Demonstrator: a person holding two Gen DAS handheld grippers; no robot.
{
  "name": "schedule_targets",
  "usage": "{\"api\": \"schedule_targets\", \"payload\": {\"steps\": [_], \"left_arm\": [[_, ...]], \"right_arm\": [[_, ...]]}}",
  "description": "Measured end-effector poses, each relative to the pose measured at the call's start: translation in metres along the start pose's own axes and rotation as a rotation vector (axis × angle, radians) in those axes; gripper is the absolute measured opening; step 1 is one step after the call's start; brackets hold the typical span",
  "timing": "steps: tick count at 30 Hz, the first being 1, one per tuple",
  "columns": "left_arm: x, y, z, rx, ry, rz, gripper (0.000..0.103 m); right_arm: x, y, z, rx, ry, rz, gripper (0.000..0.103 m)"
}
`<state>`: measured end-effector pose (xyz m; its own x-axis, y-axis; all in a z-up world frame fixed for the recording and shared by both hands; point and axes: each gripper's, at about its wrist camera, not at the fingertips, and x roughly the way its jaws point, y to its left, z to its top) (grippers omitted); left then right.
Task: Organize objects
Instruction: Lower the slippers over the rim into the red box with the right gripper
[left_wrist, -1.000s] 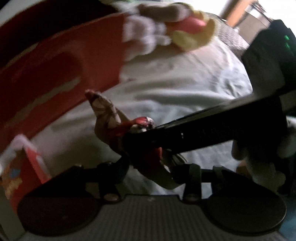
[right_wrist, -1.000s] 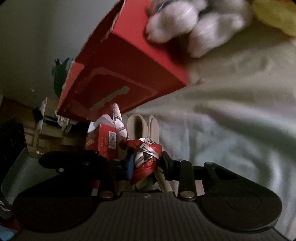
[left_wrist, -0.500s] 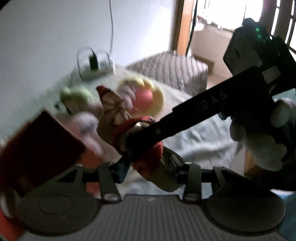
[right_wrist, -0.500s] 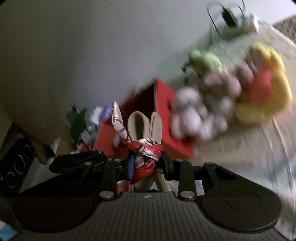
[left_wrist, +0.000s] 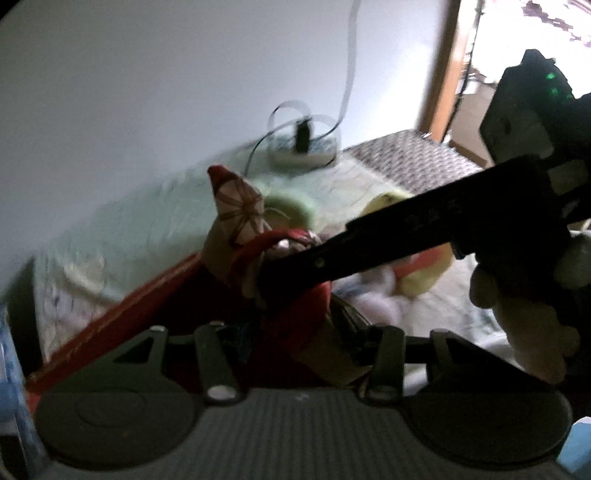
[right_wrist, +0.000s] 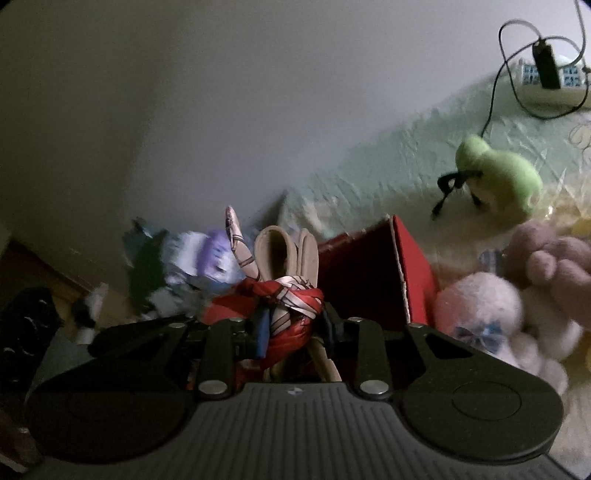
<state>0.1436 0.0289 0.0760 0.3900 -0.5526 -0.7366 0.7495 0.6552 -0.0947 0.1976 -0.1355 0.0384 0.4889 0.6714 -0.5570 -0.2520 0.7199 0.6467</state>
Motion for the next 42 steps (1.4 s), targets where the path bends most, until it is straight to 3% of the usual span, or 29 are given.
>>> {"api": "schedule_targets", "payload": {"steps": [6,14,17,22,25,31,35,42], "left_arm": [[0.035,0.034,-0.021,-0.078,0.122,0.023,0.046],[0.055,0.065,-0.034,-0.176,0.250,0.053,0.045],[0.053,0.069,-0.037,-0.199,0.255,0.051,0.046],[0.050,0.073,-0.045,-0.203,0.266,0.117,0.064],[0.047,0.075,-0.048,-0.196,0.270,0.151,0.068],[0.053,0.069,-0.050,-0.155,0.298,0.242,0.069],[0.056,0.073,-0.049,-0.180,0.313,0.307,0.065],[0.065,0.075,-0.050,-0.206,0.363,0.338,0.067]], "right_arm": [[0.061,0.000,-0.010,-0.049,0.118,-0.126,0.028],[0.103,0.007,-0.017,-0.149,0.206,-0.242,0.027],[0.117,0.009,-0.020,-0.195,0.251,-0.298,0.027],[0.123,0.004,-0.021,-0.181,0.340,-0.279,0.028],[0.125,0.003,-0.021,-0.157,0.367,-0.277,0.029],[0.135,-0.001,-0.020,-0.089,0.441,-0.279,0.032],[0.137,-0.014,-0.018,0.022,0.484,-0.208,0.031],[0.135,-0.007,-0.022,-0.006,0.477,-0.223,0.031]]}}
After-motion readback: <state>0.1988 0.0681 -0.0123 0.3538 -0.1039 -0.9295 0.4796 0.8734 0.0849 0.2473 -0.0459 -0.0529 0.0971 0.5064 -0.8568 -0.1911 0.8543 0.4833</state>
